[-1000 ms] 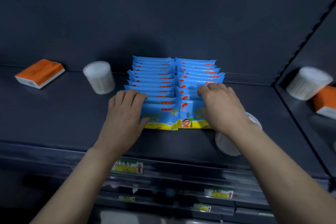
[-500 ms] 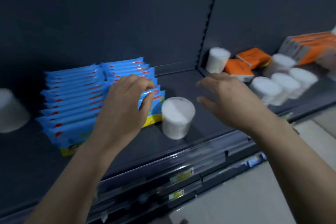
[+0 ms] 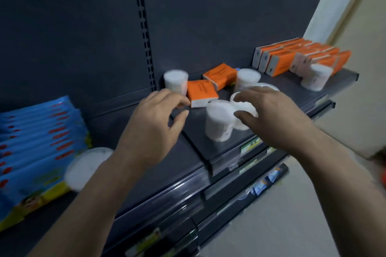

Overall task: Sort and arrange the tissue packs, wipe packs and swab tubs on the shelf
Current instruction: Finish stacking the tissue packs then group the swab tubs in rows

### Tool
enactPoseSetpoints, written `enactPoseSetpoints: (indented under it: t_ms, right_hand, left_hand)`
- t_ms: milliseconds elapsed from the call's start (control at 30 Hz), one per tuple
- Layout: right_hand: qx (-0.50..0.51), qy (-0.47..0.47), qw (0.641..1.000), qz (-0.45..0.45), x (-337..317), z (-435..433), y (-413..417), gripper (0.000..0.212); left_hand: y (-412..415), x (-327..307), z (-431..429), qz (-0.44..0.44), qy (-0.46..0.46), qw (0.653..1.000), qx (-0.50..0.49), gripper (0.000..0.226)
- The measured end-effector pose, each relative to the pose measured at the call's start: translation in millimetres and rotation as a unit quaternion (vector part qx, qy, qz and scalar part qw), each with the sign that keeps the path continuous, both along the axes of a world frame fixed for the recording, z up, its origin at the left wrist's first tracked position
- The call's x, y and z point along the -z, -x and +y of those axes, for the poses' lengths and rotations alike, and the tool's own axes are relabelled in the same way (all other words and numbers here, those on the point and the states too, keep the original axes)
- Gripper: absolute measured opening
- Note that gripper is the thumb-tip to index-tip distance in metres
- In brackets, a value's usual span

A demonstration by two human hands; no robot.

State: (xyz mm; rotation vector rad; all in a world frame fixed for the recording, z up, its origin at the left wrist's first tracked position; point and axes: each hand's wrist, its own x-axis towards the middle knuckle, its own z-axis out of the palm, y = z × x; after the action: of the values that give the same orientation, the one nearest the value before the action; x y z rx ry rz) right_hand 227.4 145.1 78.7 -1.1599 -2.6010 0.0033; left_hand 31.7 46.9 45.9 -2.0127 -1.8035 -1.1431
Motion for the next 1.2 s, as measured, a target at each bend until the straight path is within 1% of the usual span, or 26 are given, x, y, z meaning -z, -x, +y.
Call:
enactPoseSetpoints:
  t_ms: [100, 233, 367, 567, 767, 1000, 1100, 1200]
  right_hand:
    - [-0.011, 0.010, 1.000, -0.009, 0.8, 45.3, -32.2, 0.035]
    - [-0.026, 0.010, 0.999, -0.020, 0.8, 103.2, -68.5, 0.034]
    - [-0.049, 0.023, 0.998, -0.020, 4.0, 148.7, -79.5, 0.036]
    - [-0.081, 0.040, 0.996, -0.002, 7.5, 191.8, -63.1, 0.038]
    - [-0.093, 0.031, 0.995, -0.013, 6.2, 220.3, -39.6, 0.038]
    - [-0.126, 0.036, 0.991, -0.037, 8.1, 268.7, -2.4, 0.037]
    - [-0.167, 0.041, 0.983, -0.056, 15.7, 293.0, 23.9, 0.037]
    - [-0.213, 0.059, 0.972, -0.075, 23.6, 321.1, 49.1, 0.041]
  left_hand:
    - [-38.7, 1.5, 42.9, -0.001, 0.023, 1.000, -0.016, 0.013]
    - [-85.3, -3.2, 92.0, -0.030, 0.074, 0.995, -0.055, 0.013]
    - [-103.0, -4.5, 117.0, -0.061, 0.087, 0.990, -0.088, 0.012]
    - [-78.8, -0.6, 140.3, -0.068, 0.104, 0.979, -0.160, 0.016]
    - [-48.3, 13.9, 174.0, -0.102, 0.136, 0.966, -0.195, 0.015]
    - [-29.9, 20.4, 201.2, -0.111, 0.177, 0.951, -0.227, 0.019]
    - [-22.9, 24.2, 205.7, -0.120, 0.210, 0.935, -0.259, 0.023]
    - [-20.2, 26.1, 212.8, -0.132, 0.254, 0.909, -0.304, 0.028]
